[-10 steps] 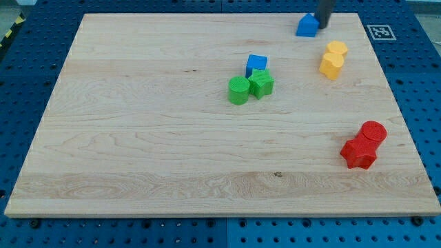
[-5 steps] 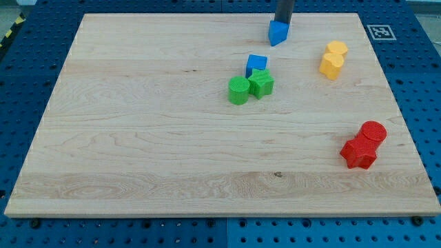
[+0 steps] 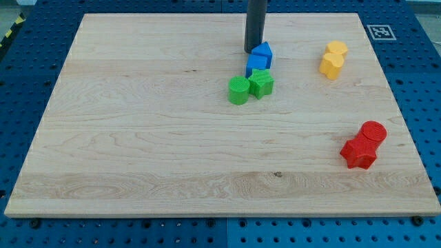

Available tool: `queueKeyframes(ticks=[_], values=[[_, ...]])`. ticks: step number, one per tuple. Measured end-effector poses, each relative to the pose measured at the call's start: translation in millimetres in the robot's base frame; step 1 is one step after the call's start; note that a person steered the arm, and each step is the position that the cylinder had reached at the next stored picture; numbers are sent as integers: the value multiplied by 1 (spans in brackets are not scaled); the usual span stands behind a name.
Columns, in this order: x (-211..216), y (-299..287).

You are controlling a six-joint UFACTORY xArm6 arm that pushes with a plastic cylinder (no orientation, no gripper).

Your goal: Move the blue triangle into the blue cube

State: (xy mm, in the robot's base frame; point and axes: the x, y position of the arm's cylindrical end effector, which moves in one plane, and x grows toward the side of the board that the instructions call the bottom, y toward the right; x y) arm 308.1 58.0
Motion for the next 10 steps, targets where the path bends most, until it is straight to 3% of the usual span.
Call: queueKeyframes(ticks=[1,3,4,5,7,9,10], values=[[10,0],[-36,21],[-19,56],[13,51],[44,-17],[53,-18],[44,9]])
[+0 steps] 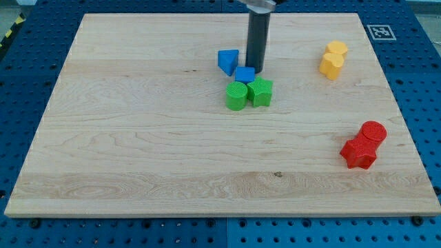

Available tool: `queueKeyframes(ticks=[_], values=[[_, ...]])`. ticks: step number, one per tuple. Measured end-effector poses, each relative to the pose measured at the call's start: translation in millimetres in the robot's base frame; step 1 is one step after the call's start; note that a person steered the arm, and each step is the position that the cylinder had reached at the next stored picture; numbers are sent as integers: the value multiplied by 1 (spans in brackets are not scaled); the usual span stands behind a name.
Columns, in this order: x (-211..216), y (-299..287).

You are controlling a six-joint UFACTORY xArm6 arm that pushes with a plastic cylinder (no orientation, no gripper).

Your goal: Move the blue triangle into the blue cube

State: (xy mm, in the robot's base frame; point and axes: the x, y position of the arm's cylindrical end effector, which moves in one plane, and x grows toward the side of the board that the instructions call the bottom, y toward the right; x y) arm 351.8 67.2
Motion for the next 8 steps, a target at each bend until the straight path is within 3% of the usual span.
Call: queueKeyframes(ticks=[1,2,4,8], values=[[-40,-2],[-61,-47],[-57,-79],[-7,-59]])
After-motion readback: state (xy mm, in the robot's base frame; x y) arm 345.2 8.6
